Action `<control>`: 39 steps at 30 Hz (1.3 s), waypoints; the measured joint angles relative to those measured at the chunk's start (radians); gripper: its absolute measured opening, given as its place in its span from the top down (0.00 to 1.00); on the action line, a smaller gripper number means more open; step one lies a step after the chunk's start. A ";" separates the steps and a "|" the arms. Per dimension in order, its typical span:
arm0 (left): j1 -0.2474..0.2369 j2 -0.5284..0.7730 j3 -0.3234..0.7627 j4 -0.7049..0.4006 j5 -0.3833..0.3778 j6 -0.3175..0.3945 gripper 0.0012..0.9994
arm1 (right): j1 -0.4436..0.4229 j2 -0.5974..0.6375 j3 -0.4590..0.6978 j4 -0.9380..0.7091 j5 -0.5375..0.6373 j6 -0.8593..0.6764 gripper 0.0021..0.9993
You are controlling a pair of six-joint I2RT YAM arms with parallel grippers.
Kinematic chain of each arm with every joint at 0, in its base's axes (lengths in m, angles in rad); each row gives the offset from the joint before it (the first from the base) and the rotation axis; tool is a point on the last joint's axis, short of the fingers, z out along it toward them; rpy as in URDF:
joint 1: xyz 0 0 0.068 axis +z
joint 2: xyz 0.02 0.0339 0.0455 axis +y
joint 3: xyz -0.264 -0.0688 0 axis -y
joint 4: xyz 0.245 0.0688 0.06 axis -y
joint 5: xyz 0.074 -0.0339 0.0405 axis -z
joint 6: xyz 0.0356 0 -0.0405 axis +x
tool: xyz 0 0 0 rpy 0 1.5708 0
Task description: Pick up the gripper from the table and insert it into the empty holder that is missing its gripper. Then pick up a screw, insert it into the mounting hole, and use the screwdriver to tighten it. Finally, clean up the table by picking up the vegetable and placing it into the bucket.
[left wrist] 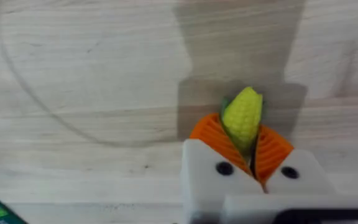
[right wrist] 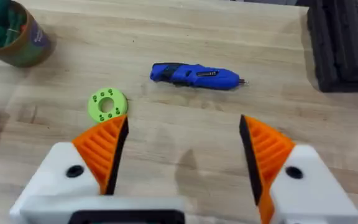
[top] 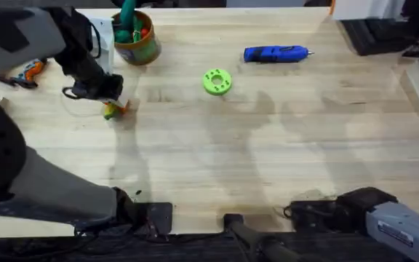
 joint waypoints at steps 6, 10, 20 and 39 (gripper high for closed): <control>0.000 0.014 0.216 -0.153 0.050 -0.004 0.97 | 0.000 0.000 0.000 0.000 0.000 0.000 0.01; 0.000 0.013 0.390 -0.180 0.163 -0.004 0.97 | 0.000 0.000 0.000 0.000 0.000 0.000 0.01; 0.000 0.011 0.563 0.038 0.414 -0.048 0.97 | 0.000 0.000 0.000 0.000 0.000 0.000 0.01; -0.039 0.220 0.563 0.173 0.424 -0.155 0.97 | 0.000 0.000 0.000 0.000 0.000 0.000 0.01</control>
